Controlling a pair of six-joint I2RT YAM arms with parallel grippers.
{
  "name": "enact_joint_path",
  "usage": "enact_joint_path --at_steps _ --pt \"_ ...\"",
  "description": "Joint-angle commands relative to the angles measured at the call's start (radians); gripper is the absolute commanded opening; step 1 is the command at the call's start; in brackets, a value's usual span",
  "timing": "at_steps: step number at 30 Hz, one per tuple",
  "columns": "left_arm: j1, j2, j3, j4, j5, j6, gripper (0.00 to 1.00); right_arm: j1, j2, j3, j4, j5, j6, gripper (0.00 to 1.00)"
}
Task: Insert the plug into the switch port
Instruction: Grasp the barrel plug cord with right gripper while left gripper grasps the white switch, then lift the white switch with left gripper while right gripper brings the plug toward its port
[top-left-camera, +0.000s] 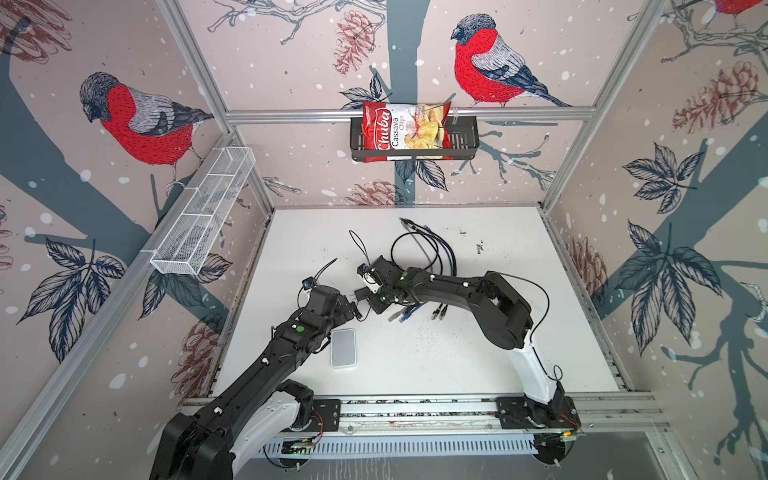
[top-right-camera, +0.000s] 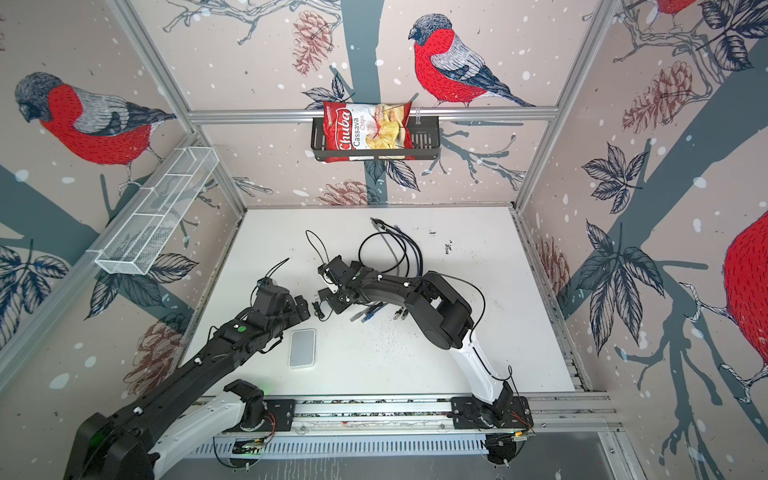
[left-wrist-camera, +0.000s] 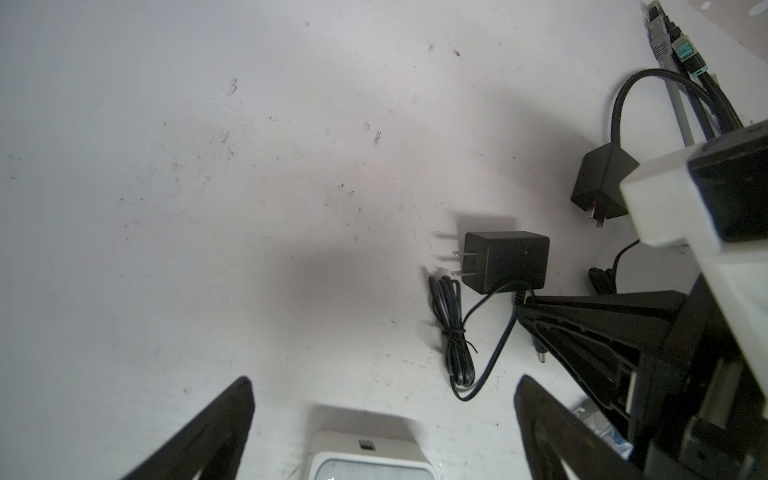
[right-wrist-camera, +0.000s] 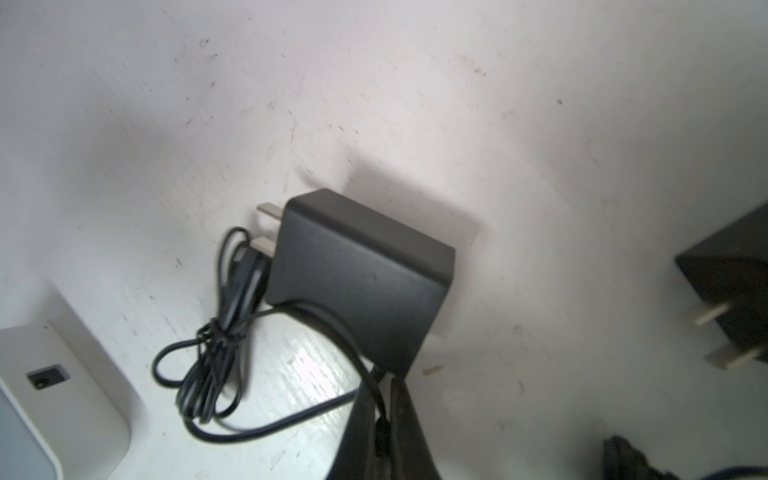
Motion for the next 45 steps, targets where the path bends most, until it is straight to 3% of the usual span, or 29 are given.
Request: enact_joint_path --at_steps 1,7,13,20,35,45 --pt "-0.001 0.008 0.008 -0.013 0.012 0.008 0.97 -0.009 0.000 0.006 -0.008 -0.034 0.004 0.02" --pt "-0.001 0.064 0.043 -0.099 0.024 -0.022 0.97 -0.050 -0.034 -0.009 0.046 -0.119 0.054 0.01" --pt "-0.001 0.109 0.058 -0.137 0.118 -0.017 0.97 -0.134 -0.093 -0.078 0.175 -0.268 0.160 0.02" --pt "-0.012 0.104 0.060 -0.178 0.239 -0.048 0.97 -0.169 -0.112 -0.087 0.208 -0.231 0.183 0.01" --pt "-0.236 0.176 0.142 -0.450 0.051 -0.231 0.97 -0.176 -0.121 -0.138 0.215 -0.183 0.140 0.02" --pt "-0.298 0.209 0.055 -0.344 0.073 -0.292 0.97 -0.180 -0.149 -0.182 0.238 -0.204 0.138 0.02"
